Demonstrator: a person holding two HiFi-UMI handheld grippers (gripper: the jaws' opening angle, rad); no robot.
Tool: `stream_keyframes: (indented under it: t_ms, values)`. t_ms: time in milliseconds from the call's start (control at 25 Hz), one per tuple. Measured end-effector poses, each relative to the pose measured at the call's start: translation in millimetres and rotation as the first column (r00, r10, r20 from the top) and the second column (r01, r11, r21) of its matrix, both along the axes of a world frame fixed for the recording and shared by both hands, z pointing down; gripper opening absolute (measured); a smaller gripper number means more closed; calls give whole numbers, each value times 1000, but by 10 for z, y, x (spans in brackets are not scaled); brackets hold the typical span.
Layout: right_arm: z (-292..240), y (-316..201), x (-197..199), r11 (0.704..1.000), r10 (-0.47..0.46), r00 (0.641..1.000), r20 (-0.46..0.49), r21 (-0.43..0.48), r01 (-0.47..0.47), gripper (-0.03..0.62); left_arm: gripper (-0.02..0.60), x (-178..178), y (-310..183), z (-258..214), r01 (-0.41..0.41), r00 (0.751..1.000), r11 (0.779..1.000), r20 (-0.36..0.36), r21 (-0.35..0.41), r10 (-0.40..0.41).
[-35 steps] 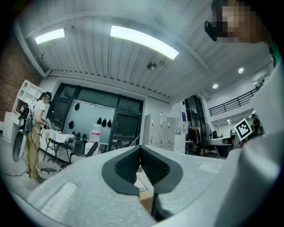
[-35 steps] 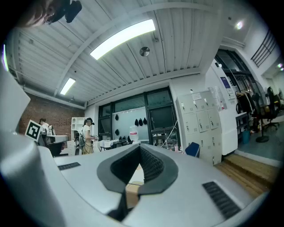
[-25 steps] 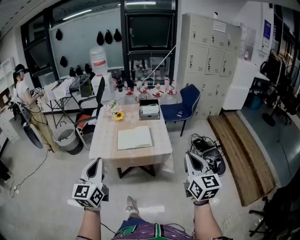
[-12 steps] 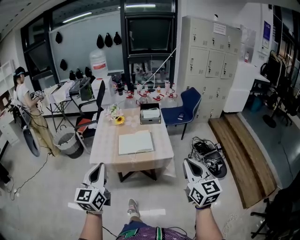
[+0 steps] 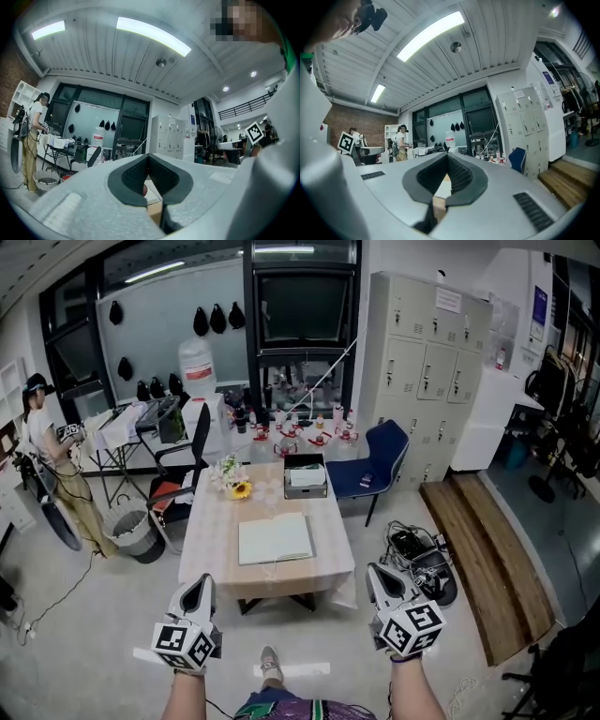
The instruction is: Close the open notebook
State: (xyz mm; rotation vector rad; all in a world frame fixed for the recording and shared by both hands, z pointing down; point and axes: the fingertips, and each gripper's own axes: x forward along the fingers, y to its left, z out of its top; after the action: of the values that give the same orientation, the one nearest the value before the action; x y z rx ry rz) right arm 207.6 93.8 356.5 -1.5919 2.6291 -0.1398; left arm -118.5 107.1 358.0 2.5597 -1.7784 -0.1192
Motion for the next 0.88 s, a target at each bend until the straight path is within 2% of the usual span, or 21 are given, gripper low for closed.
stream_keyframes:
  t_ms: [240, 440, 880]
  values:
    - [-130, -706, -213, 999, 27, 999, -39, 42, -25, 0, 15, -181, -700, -76, -4, 1000, 1000, 4, 11, 4]
    - [-181, -1377, -457, 1000, 5, 1000, -21, 22, -4, 0, 15, -373, -1366, -109, -14, 1000, 1000, -1, 13, 14]
    - [-255, -2477, -812, 997, 82, 996, -20, -6, -82, 0, 15, -707, -2579, -110, -77, 997, 997, -21, -10, 77]
